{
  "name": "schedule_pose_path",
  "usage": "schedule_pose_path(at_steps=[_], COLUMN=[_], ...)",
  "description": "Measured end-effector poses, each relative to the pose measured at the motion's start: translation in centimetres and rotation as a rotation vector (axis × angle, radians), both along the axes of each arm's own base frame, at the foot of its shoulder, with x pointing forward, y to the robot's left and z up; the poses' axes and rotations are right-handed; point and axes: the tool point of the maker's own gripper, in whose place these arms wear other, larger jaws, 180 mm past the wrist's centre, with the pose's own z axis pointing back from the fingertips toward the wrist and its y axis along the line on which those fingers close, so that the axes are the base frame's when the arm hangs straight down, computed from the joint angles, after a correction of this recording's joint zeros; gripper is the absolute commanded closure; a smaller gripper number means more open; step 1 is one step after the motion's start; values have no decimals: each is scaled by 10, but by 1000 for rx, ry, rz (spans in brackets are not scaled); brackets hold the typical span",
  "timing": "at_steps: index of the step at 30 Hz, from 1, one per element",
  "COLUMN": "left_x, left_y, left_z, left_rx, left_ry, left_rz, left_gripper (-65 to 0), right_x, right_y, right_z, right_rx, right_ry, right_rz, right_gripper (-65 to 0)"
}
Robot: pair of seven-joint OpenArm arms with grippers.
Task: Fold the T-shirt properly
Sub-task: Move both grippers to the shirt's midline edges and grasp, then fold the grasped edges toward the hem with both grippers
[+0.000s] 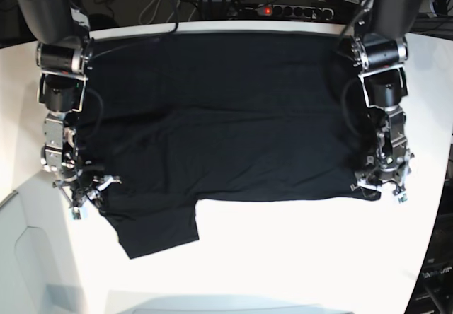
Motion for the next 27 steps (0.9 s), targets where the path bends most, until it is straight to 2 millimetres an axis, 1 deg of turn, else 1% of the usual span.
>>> schedule_pose_path(at_steps=[3,7,9,11,12,17,19,22,24,27], left_x=[0,3,3,3,3,3,3,-1,-4,-3], left_y=[1,-3,-3,-3,-3,-4,-4,-11,-15,-17], left_z=[0,1,1,1,1,1,1,6,15,41], left_rx=[4,-6,-6,-7,-11,-16,-17,-25,-17,24], left_ry=[-6,-9,-9,-10,-11,-10,-7,19,15,-41], left_rz=[1,0,0,0,1,-1,-2,-24,-45,-76], left_gripper=[-248,-183,-133,-62,-6,0,0,0,0,0], right_x=[0,0,0,0,0,1,-1,-7,-10,-7], right_y=[0,0,0,0,0,-1,-1,1,2,3], right_z=[0,0,0,0,0,2,6,11,19,42], right_rx=[-1,-1,-1,-1,-1,-3,-36,-69,-97,-131], right_ry=[0,1,1,1,0,-4,9,-3,-24,-80], right_rz=[1,1,1,1,1,0,16,36,51,66], right_gripper=[0,0,0,0,0,0,0,0,0,0])
